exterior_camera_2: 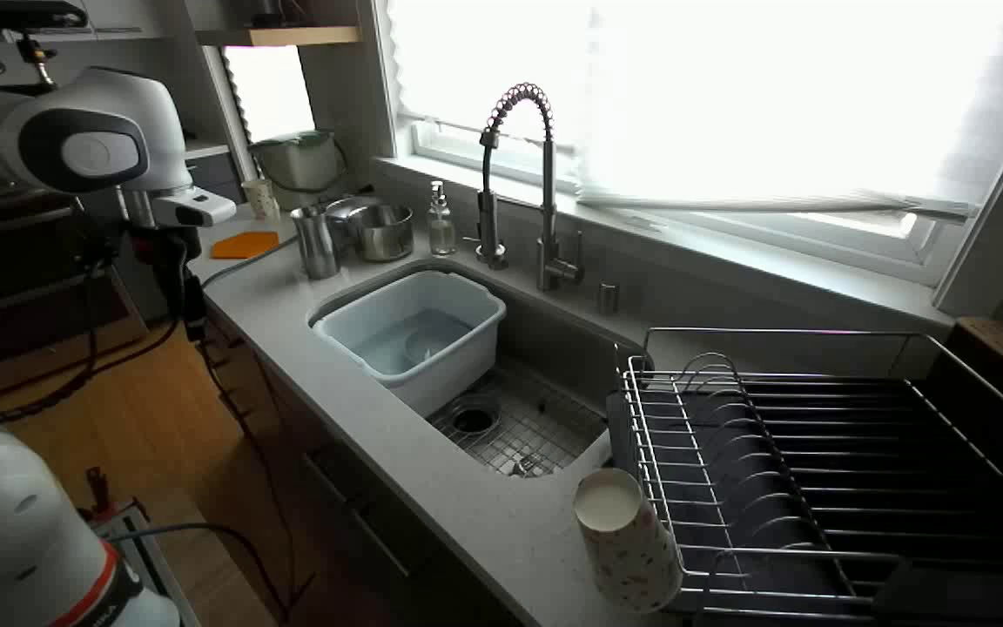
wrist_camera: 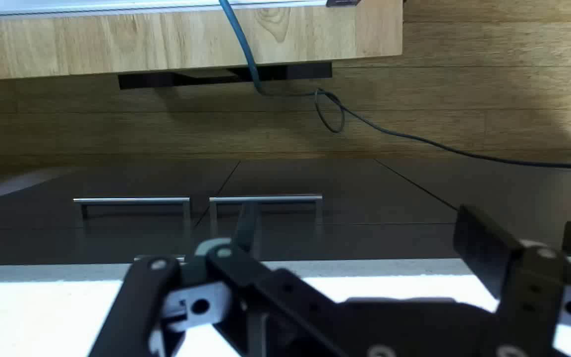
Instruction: Move the cup to the left
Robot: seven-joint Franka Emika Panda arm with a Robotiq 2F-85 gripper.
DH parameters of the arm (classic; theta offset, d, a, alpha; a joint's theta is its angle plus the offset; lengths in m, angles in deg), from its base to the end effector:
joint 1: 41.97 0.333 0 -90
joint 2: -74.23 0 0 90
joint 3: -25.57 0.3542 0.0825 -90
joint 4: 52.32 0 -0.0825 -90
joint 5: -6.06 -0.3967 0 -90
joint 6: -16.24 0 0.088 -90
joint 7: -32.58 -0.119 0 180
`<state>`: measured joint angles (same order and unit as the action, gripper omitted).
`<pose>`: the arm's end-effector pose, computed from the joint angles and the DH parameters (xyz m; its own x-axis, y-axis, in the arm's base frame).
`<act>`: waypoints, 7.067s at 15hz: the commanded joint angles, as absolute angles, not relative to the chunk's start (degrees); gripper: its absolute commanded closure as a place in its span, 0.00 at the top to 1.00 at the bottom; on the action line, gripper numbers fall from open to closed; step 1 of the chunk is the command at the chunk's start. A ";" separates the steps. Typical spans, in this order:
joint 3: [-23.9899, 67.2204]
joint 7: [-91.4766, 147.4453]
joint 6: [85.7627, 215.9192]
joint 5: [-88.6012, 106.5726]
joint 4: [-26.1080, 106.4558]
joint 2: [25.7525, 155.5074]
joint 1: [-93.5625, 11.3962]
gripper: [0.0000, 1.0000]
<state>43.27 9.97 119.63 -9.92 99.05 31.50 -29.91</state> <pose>0.2518 0.1785 0.4618 0.9917 -0.0445 -0.1208 -0.0460 -0.9989 -0.0090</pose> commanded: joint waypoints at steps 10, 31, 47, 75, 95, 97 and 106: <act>43.46 10.12 119.50 -10.02 98.98 31.46 -30.17 1.00; 30.27 11.64 117.57 22.36 96.06 13.58 -53.05 1.00; 16.05 14.04 150.26 37.77 95.09 32.17 -66.27 1.00; 7.31 21.74 165.50 27.29 87.17 53.99 -75.34 1.00; 4.03 27.98 171.42 18.09 83.95 62.57 -71.19 0.96; 3.80 28.18 171.23 17.54 83.55 63.07 -70.83 0.85; 3.79 27.95 169.80 18.37 82.06 62.69 -70.56 0.41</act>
